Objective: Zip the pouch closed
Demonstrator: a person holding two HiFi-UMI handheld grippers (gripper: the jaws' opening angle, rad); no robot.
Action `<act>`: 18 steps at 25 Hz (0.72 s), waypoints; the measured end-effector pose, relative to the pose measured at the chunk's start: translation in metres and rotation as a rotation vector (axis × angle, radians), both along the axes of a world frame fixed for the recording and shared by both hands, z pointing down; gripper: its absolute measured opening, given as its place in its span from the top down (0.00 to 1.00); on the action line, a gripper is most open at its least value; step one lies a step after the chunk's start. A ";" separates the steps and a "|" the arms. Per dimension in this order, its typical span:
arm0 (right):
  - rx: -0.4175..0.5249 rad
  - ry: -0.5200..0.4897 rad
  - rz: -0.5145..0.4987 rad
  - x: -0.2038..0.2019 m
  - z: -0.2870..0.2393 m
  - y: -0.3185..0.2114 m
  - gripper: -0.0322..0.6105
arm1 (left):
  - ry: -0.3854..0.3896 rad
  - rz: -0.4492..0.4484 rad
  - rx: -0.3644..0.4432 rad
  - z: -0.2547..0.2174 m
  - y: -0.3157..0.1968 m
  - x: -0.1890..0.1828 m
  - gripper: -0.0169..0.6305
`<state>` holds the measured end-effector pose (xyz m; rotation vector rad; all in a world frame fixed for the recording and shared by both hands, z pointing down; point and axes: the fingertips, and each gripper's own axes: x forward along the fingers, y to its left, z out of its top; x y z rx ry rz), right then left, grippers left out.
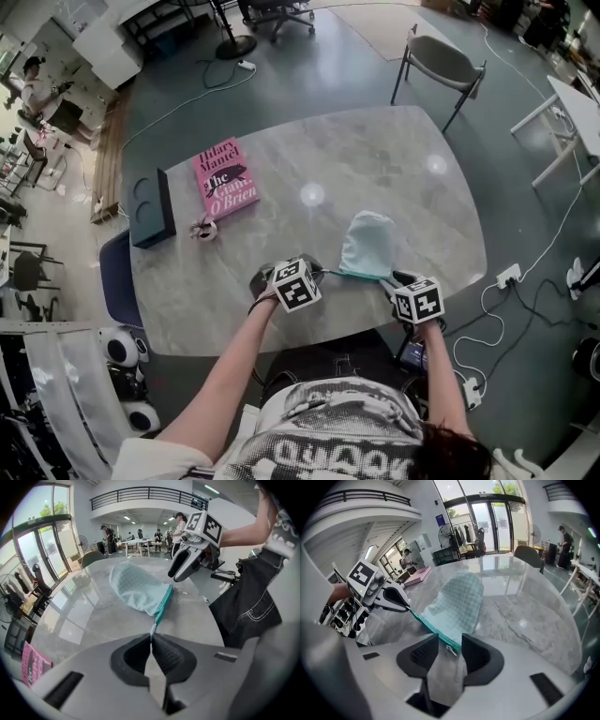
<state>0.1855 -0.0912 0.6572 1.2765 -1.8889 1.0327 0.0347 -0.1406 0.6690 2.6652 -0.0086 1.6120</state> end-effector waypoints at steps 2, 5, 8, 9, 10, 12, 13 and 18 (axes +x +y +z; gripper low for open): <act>0.013 -0.001 -0.016 -0.004 -0.002 -0.003 0.70 | 0.020 -0.015 -0.001 0.000 0.001 0.002 0.95; 0.040 -0.016 -0.036 -0.010 -0.008 -0.009 0.70 | 0.069 -0.065 -0.041 -0.003 0.005 0.007 0.81; 0.068 -0.042 -0.060 -0.016 -0.015 -0.014 0.70 | 0.108 -0.131 -0.076 -0.008 0.009 0.009 0.69; 0.077 -0.050 -0.069 -0.017 -0.017 -0.016 0.70 | 0.119 -0.158 -0.076 -0.010 0.009 0.010 0.69; 0.087 -0.057 -0.080 -0.017 -0.019 -0.017 0.70 | 0.132 -0.190 -0.074 -0.012 0.010 0.010 0.71; 0.112 -0.074 -0.103 -0.018 -0.024 -0.022 0.71 | 0.167 -0.269 -0.068 -0.018 0.009 0.011 0.72; 0.126 -0.085 -0.114 -0.019 -0.027 -0.024 0.71 | 0.187 -0.315 -0.064 -0.022 0.008 0.011 0.72; 0.187 -0.140 -0.165 -0.024 -0.045 -0.035 0.72 | 0.321 -0.600 -0.030 -0.049 0.002 0.001 0.74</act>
